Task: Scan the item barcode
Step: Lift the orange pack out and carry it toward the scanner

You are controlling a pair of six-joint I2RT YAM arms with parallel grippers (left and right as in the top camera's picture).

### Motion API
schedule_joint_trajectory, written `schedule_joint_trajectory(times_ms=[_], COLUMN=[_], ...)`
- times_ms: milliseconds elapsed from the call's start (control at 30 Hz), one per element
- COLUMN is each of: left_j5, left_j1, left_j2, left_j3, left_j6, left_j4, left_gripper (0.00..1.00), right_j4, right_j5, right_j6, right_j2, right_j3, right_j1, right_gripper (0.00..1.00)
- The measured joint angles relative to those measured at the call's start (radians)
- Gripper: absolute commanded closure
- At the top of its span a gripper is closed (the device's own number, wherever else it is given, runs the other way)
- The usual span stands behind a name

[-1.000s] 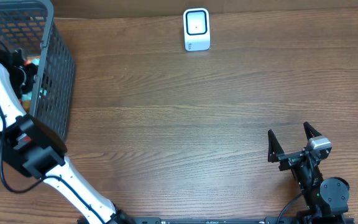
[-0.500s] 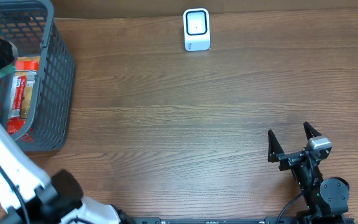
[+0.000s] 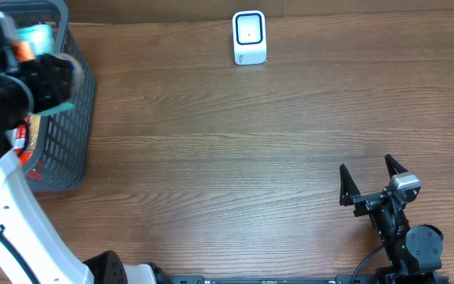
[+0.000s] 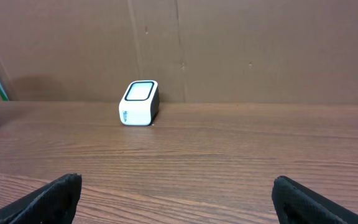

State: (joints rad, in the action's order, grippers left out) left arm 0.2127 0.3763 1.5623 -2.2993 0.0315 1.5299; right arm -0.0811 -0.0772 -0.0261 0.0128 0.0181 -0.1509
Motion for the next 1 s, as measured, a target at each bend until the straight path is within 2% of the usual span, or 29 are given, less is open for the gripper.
schedule_joint_trajectory(times_ms=[267,467,600,800,1000], left_j5=[-0.071,-0.147,-0.181,-0.204,-0.207], left_j1=[-0.266,-0.469,-0.599,-0.789,-0.953], left_j2=[0.002,0.002,0.003,0.008,0.042], left_j3=[0.003,0.086,0.233,0.533,0.75], left_j6=[0.022,0.08,0.132,0.23,0.317], left_j4=[0.12,0.101,0.014,-0.234,-0.439], left_gripper=[0.79,0.8,0.8,0.8,0.81], right_j4=[-0.001,0.0,0.0,-0.001,0.0], right_j5=[0.0,0.0,-0.001,0.0,0.0], right_j6=[0.0,0.0,0.0,0.0,0.0], right_j2=[0.0,0.0,0.0,0.0,0.0], right_j3=[0.0,0.0,0.0,0.0,0.0], right_j1=[0.0,0.0,0.0,0.0,0.0], right_gripper=[0.0,0.0,0.0,0.0,0.0])
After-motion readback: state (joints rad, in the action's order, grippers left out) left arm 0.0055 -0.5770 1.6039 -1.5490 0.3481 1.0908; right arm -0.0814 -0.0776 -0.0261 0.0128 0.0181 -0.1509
